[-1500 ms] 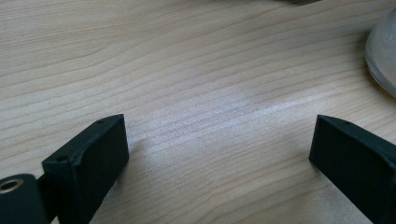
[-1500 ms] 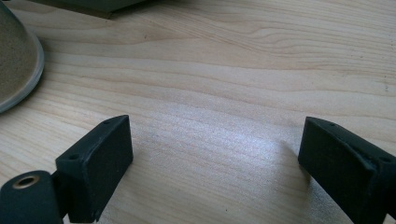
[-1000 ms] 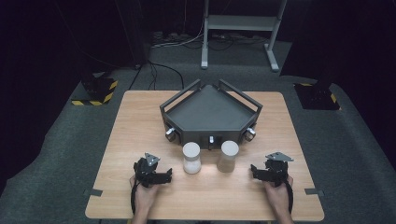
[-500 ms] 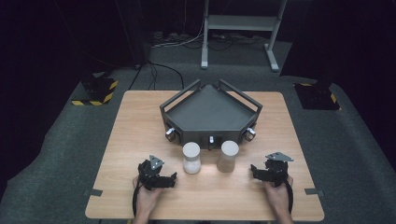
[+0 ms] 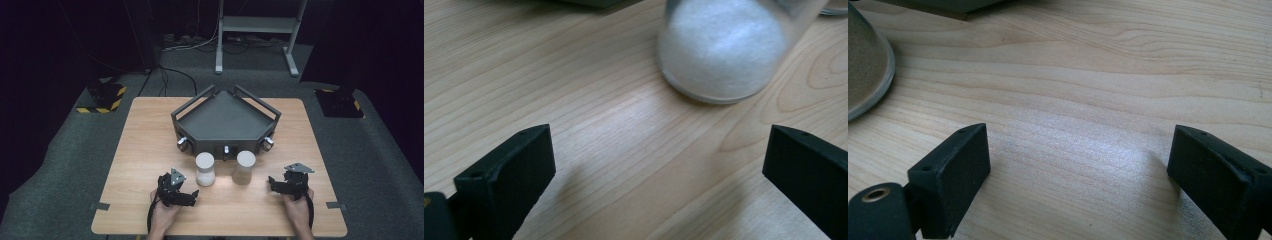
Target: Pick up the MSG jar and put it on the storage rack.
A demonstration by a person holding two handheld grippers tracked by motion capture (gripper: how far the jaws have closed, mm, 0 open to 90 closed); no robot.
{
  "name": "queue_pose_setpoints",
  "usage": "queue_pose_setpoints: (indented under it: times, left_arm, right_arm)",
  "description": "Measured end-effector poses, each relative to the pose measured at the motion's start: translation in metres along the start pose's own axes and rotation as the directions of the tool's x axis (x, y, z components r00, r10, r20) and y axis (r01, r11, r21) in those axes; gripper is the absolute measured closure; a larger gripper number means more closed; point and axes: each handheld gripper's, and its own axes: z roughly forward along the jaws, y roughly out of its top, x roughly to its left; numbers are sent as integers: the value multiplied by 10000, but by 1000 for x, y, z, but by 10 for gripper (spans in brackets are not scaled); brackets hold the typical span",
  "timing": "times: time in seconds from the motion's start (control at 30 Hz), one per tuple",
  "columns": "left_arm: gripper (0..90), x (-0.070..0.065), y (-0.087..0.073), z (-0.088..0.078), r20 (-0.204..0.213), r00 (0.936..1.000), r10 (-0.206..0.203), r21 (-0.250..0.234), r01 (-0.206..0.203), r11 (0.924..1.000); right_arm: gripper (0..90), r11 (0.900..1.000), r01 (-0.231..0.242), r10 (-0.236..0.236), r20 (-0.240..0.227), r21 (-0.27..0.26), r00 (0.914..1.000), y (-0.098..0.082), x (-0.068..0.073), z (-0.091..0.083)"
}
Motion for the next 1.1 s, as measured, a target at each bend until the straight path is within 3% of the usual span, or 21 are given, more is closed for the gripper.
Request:
queue_pose_setpoints:
  times: [0.37, 1.1]
  left_arm:
    - [8, -10, 6, 7, 371, 9985, 398, 160, -404, 9991]
    - [31, -25, 26, 13, 909, 9942, 579, -526, -532, 9972]
  right_arm:
    - [98, 10000, 5, -5, 0, 0, 10000, 0, 0, 0]
    - [99, 10000, 7, -7, 7, -3, 10000, 0, 0, 0]
